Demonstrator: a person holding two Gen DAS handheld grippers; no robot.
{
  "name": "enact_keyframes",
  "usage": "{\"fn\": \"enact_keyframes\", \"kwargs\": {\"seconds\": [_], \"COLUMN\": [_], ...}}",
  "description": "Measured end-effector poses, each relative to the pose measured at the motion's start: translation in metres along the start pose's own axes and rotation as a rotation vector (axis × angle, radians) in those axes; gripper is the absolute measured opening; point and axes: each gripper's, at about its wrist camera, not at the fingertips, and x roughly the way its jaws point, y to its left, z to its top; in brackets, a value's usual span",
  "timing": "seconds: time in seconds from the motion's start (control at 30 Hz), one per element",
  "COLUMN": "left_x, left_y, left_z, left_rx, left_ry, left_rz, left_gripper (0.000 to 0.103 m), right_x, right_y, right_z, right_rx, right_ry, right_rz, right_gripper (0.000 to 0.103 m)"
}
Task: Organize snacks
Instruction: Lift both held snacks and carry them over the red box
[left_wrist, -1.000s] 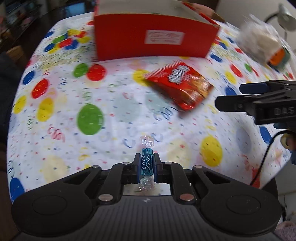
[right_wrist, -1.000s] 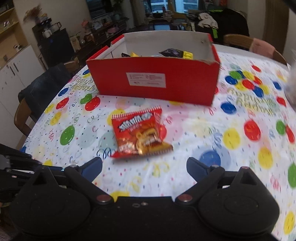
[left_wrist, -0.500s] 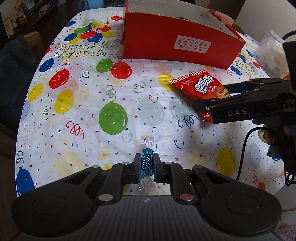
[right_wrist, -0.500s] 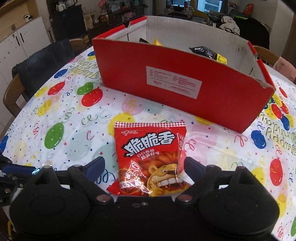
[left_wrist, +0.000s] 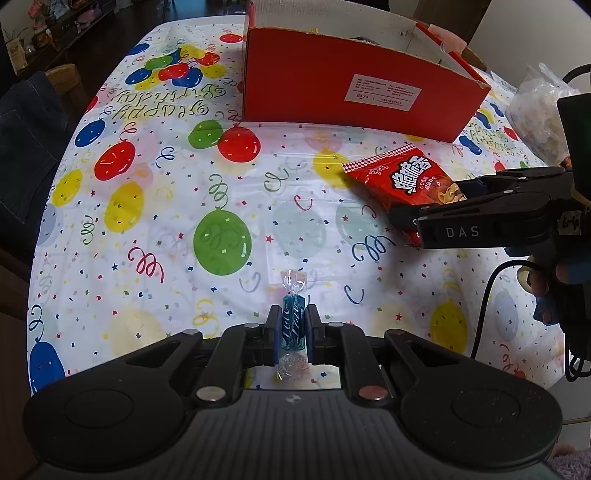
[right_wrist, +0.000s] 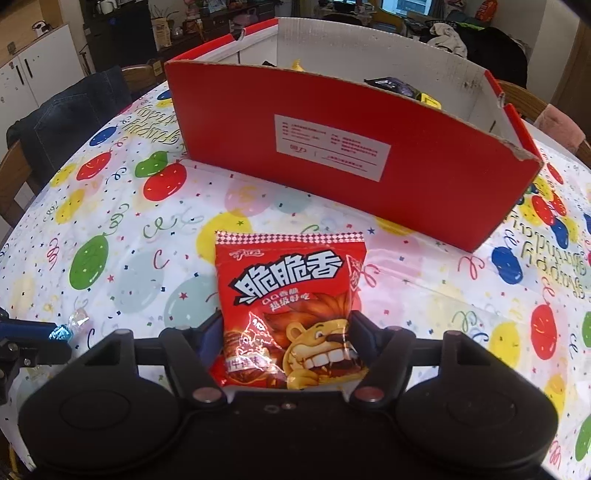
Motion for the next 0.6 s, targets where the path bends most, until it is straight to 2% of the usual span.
{"fn": "enact_keyframes", "kwargs": {"seconds": [0.37, 0.6], "left_x": [-0.025, -0.05], "left_y": [-0.005, -0.013], "left_z": [0.008, 0.024], "left_rx": [0.021, 0.034], "left_ry": [-0.058, -0.12], "left_rz": [-0.019, -0.044], "left_gripper": [0.012, 0.012], "right_x": [-0.046, -0.083], "right_y": [-0.009, -0.024], "right_z": [-0.003, 0.002], "right_rx": [0.092, 0.146], "right_ry": [-0.067, -0.128], "right_rz": [0.006, 0.001], "right_gripper": [0.069, 0.069]}}
